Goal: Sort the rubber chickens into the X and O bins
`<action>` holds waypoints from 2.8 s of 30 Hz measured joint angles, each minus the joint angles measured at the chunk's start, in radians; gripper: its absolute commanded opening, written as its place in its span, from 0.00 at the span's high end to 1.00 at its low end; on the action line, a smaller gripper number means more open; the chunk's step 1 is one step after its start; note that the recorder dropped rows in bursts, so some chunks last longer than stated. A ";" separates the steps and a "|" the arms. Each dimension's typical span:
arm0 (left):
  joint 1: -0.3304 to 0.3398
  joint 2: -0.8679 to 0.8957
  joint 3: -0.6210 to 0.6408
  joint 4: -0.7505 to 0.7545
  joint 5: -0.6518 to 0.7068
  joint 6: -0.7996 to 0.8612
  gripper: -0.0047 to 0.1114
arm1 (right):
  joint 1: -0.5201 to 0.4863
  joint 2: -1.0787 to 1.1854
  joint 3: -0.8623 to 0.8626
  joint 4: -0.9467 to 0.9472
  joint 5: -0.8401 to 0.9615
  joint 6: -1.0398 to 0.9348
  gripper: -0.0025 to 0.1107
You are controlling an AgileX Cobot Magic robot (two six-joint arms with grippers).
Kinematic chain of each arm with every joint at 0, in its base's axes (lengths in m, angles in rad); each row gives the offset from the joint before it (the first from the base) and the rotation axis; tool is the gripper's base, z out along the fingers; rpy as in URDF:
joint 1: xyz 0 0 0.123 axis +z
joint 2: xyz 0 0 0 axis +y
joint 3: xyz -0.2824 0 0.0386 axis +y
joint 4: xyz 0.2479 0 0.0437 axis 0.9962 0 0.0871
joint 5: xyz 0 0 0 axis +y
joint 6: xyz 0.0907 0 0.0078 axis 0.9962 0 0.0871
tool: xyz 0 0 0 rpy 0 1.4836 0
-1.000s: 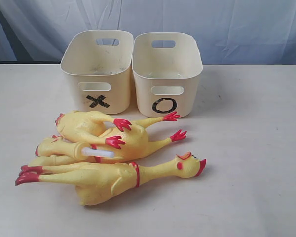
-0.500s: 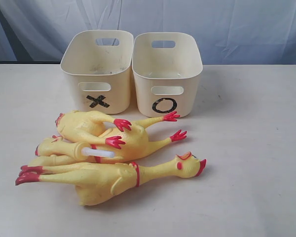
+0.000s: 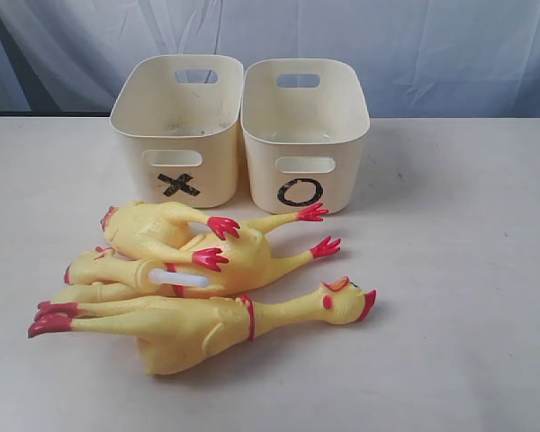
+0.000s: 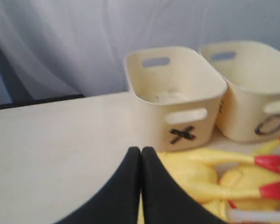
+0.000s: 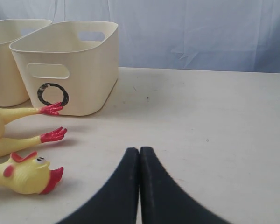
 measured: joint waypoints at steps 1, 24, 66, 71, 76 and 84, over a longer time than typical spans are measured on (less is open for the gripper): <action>-0.023 0.039 -0.005 -0.040 0.015 0.074 0.96 | 0.000 0.000 0.000 0.000 0.000 0.000 0.98; -0.401 0.689 -0.078 -0.677 -0.012 1.377 0.50 | 0.000 0.000 0.000 0.000 0.000 0.000 0.98; -0.402 0.853 -0.170 -0.784 0.118 1.506 0.55 | 0.000 0.000 0.000 0.000 0.000 0.000 0.98; -0.402 0.854 -0.170 -0.784 0.132 1.506 0.55 | 0.000 0.000 0.000 0.000 0.000 0.000 0.98; -0.402 0.854 -0.170 -0.784 0.132 1.506 0.55 | 0.000 0.000 0.000 0.000 0.000 0.000 0.98; -0.402 0.872 -0.170 -0.782 0.124 1.506 0.55 | 0.000 0.000 0.000 0.000 0.000 0.000 0.98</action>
